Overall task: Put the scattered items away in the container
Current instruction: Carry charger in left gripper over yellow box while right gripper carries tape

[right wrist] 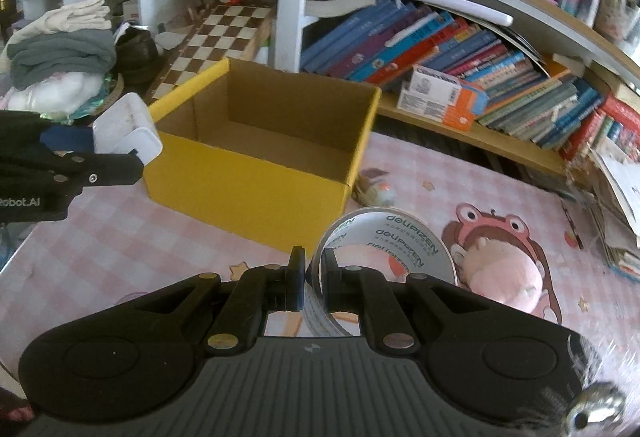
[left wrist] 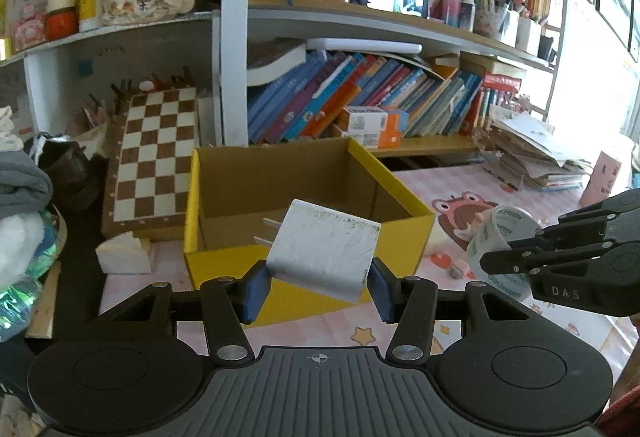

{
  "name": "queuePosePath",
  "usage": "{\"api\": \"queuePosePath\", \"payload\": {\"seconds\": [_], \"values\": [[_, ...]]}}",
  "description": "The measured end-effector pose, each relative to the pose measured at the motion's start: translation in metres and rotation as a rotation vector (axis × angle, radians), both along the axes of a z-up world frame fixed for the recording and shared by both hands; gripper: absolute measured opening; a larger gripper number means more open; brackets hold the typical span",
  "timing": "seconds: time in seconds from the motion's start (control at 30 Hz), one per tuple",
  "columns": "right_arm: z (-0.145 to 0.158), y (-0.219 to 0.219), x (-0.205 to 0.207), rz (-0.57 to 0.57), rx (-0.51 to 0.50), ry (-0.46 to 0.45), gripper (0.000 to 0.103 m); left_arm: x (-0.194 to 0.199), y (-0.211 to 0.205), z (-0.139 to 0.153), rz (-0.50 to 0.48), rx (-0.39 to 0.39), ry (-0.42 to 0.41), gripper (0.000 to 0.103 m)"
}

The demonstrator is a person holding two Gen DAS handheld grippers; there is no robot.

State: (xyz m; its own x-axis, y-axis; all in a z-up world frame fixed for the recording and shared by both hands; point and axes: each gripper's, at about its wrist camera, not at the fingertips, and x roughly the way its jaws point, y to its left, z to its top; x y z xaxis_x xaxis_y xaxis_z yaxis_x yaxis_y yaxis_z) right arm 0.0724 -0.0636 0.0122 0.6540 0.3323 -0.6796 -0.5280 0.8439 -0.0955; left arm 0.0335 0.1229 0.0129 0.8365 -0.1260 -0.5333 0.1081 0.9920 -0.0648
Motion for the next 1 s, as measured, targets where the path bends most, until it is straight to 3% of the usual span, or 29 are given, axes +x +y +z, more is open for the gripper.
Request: {"api": "queuePosePath", "payload": {"seconds": [0.63, 1.0], "values": [[0.024, 0.044, 0.032, 0.112, 0.005, -0.064, 0.008, 0.027, 0.02, 0.013, 0.019, 0.039, -0.064, 0.051], [0.029, 0.058, 0.058, 0.141, 0.022, -0.045, 0.008, 0.048, 0.028, 0.018, 0.003, -0.025, -0.061, 0.051]]}}
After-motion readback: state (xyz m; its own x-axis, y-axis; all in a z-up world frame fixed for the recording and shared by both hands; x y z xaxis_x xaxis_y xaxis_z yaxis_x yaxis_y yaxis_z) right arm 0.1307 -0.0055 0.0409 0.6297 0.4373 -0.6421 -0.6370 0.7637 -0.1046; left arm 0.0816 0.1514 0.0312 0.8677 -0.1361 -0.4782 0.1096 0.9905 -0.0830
